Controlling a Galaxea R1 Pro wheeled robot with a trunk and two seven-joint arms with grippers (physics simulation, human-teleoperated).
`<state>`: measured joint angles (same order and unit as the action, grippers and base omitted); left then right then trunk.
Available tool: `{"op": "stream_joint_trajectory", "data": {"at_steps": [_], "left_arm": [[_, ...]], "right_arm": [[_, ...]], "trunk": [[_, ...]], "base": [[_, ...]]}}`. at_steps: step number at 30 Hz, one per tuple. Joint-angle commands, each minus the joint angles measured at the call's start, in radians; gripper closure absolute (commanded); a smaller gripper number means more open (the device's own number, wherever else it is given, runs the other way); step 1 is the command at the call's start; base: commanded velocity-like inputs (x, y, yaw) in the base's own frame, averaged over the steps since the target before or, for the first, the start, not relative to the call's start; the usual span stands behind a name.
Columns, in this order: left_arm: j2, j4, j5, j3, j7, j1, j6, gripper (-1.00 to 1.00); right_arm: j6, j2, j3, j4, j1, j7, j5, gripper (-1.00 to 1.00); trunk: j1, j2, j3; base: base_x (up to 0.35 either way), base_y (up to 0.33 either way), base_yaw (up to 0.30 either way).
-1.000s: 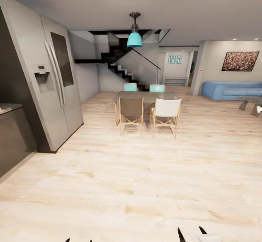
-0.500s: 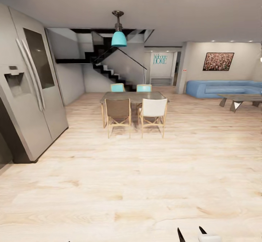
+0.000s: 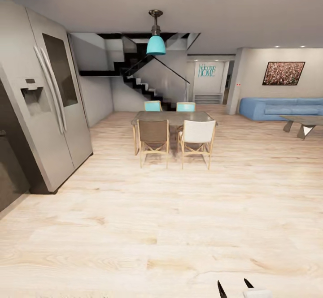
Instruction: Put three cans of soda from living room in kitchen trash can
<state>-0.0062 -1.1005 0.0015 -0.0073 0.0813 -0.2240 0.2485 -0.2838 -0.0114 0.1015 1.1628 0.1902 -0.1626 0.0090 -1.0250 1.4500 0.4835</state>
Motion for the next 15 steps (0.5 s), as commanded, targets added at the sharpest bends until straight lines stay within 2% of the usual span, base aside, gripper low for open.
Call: {"op": "stream_joint_trajectory", "data": {"at_steps": [1,15], "left_arm": [[0.000,0.000,0.000,0.000,0.000,0.000,0.000,-1.00],[-0.001,0.001,0.000,-0.003,0.000,0.000,0.001,-1.00]], "right_arm": [[0.000,0.000,0.000,0.000,0.000,0.000,0.000,-1.00],[0.000,0.000,-0.001,0.000,0.000,0.000,0.004,-1.00]], "trunk": [[0.000,0.000,0.001],[0.000,0.000,0.015]], "base": [[0.000,0.000,0.187],[0.000,0.000,0.191]]}}
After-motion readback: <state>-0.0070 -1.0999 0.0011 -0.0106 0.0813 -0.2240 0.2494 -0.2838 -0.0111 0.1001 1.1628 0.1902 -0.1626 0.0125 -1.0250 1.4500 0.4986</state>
